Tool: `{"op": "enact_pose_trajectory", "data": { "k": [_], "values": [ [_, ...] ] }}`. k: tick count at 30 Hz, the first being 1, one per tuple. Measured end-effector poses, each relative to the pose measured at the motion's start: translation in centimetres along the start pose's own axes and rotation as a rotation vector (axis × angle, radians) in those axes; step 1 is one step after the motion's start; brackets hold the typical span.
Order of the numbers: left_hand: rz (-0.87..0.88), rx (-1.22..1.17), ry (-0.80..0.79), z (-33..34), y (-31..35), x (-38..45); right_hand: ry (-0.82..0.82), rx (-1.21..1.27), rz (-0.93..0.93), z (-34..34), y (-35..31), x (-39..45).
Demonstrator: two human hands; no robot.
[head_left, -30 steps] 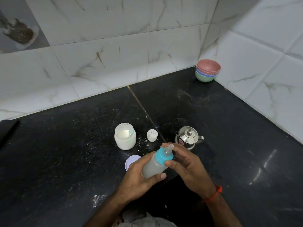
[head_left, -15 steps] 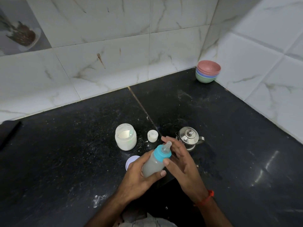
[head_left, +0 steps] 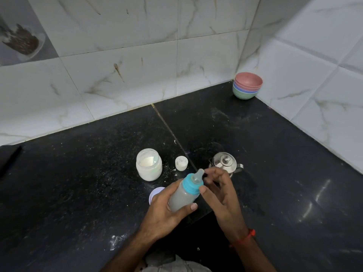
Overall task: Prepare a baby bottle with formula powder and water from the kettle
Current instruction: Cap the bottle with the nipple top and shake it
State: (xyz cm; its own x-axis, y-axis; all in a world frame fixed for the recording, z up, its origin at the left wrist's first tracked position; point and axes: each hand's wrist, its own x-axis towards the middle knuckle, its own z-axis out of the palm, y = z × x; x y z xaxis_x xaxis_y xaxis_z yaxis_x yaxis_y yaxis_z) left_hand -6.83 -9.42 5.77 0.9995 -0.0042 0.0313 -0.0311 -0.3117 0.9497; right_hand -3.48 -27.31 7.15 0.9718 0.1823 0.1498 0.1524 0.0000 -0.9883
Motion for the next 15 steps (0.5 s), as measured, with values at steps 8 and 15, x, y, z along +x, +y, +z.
{"op": "enact_pose_trajectory", "data": {
  "k": [8, 15],
  "values": [
    [0.001, -0.008, 0.011, -0.04, 0.17, 0.14, -0.049, 0.013, -0.029, -0.46, 0.18, -0.13],
    [0.035, 0.003, -0.024, 0.06, 0.01, 0.19, -0.135, 0.067, 0.034, -0.32, 0.07, 0.20]
  ]
}}
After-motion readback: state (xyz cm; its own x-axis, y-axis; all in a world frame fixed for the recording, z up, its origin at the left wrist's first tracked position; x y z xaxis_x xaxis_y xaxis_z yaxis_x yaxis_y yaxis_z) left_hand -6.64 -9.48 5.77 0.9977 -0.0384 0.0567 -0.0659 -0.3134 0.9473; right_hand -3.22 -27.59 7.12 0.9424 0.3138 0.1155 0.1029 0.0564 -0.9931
